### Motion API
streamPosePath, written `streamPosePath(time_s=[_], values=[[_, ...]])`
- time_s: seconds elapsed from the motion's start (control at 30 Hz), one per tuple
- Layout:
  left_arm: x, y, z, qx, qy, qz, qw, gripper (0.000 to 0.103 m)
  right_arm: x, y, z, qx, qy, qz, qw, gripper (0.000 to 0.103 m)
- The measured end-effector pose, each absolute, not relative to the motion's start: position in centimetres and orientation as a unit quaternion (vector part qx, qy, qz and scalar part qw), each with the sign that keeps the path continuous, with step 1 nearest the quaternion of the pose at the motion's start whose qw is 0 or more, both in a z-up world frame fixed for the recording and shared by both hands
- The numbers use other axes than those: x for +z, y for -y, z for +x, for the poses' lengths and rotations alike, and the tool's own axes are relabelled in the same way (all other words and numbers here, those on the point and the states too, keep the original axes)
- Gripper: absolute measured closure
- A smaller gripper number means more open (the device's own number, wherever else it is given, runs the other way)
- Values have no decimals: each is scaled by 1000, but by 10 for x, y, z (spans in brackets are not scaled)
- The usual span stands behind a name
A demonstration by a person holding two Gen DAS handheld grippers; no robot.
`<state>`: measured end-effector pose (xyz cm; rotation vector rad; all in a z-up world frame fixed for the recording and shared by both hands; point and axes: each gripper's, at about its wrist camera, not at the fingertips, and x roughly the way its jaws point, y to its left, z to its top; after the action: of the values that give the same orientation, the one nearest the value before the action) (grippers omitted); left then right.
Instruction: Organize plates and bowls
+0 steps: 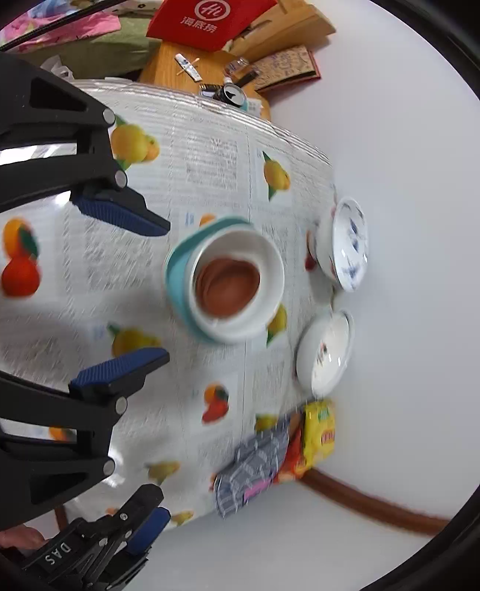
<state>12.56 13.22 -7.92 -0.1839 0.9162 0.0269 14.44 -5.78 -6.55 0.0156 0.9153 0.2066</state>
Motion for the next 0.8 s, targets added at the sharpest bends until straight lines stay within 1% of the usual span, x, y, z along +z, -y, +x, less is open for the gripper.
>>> streamPosePath(time_s=[0.07,0.13,0.17,0.2,0.23,0.27,0.3,0.43,0.53,0.63,0.8], values=[[-71,-117,110,0,-430,-86,899,35,-58,77,124,74,-430,16,899,55],[-64,-105,96,-8,-420,-88,903,33,-51,91,106,59,-420,18,906,43],[-61,-99,88,-15,-415,-89,905,30,-46,99,96,49,-414,18,909,30],[-58,-94,82,-19,-411,-89,907,28,-42,104,87,40,-406,17,913,23],[-55,-90,76,-22,-407,-88,909,24,-36,110,76,31,-392,12,919,22],[-52,-85,69,-22,-402,-86,911,21,-32,112,69,27,-385,7,923,18],[-50,-82,64,-23,-399,-85,913,20,-29,116,62,23,-378,3,926,14],[-42,-67,43,-22,-388,-77,918,12,-21,126,36,1,-361,-3,932,11],[-36,-60,28,-20,-380,-69,922,12,-19,132,21,-1,-361,4,933,11],[-30,-55,13,-15,-368,-64,928,9,-18,134,10,4,-365,12,931,11],[-24,-47,0,-8,-359,-52,932,9,-13,136,-5,0,-358,7,934,11]])
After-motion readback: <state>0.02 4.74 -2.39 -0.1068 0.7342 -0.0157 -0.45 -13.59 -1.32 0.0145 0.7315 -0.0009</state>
